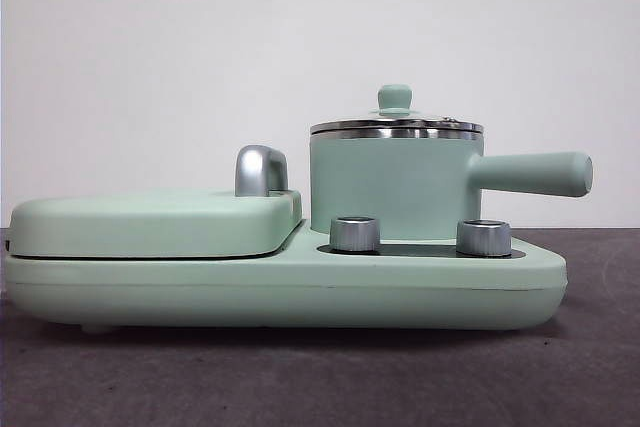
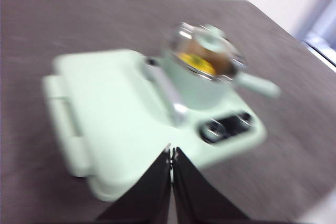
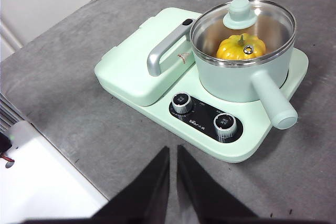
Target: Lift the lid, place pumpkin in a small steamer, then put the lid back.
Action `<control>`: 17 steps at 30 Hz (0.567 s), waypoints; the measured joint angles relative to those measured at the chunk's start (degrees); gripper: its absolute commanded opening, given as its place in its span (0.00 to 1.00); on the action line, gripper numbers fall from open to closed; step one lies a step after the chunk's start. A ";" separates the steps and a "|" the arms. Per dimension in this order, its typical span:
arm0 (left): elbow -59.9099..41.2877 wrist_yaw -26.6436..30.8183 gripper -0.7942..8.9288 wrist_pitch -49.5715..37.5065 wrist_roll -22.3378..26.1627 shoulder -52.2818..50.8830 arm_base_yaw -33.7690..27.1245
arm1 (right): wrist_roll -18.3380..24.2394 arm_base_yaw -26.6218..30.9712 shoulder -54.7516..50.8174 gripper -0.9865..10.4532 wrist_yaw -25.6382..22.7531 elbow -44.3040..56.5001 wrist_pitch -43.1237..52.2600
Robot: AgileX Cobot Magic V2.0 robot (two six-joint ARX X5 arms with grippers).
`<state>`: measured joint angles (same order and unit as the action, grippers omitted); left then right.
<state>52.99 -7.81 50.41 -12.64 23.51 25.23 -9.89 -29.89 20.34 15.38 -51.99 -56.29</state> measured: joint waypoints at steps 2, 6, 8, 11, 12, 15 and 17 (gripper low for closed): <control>-3.17 0.02 0.09 -2.62 0.31 -2.32 -4.76 | 0.00 0.00 0.00 0.10 0.00 0.00 0.00; -14.84 0.00 0.09 -14.53 4.17 -8.17 -13.62 | 0.00 0.00 0.00 0.10 0.00 0.00 0.00; -21.77 0.04 0.09 -22.71 5.40 -10.93 -17.09 | 0.00 0.00 0.00 0.10 -0.17 0.00 0.00; -31.47 0.04 0.09 -34.45 6.12 -14.16 -20.92 | 0.00 0.00 0.00 0.10 -0.37 0.00 0.00; -34.23 0.04 0.09 -37.44 6.23 -15.02 -21.64 | 0.00 0.00 0.00 0.10 -0.37 0.00 0.00; -40.83 0.13 0.09 -43.10 6.78 -17.07 -22.47 | 0.00 0.00 0.00 0.10 -0.39 0.00 0.00; -44.24 1.38 0.09 -44.96 7.21 -17.79 -22.86 | 0.00 0.00 0.00 0.10 -0.37 0.00 0.00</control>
<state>8.75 -6.44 5.45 -5.43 5.72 2.37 -9.89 -29.89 20.34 15.00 -51.99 -56.29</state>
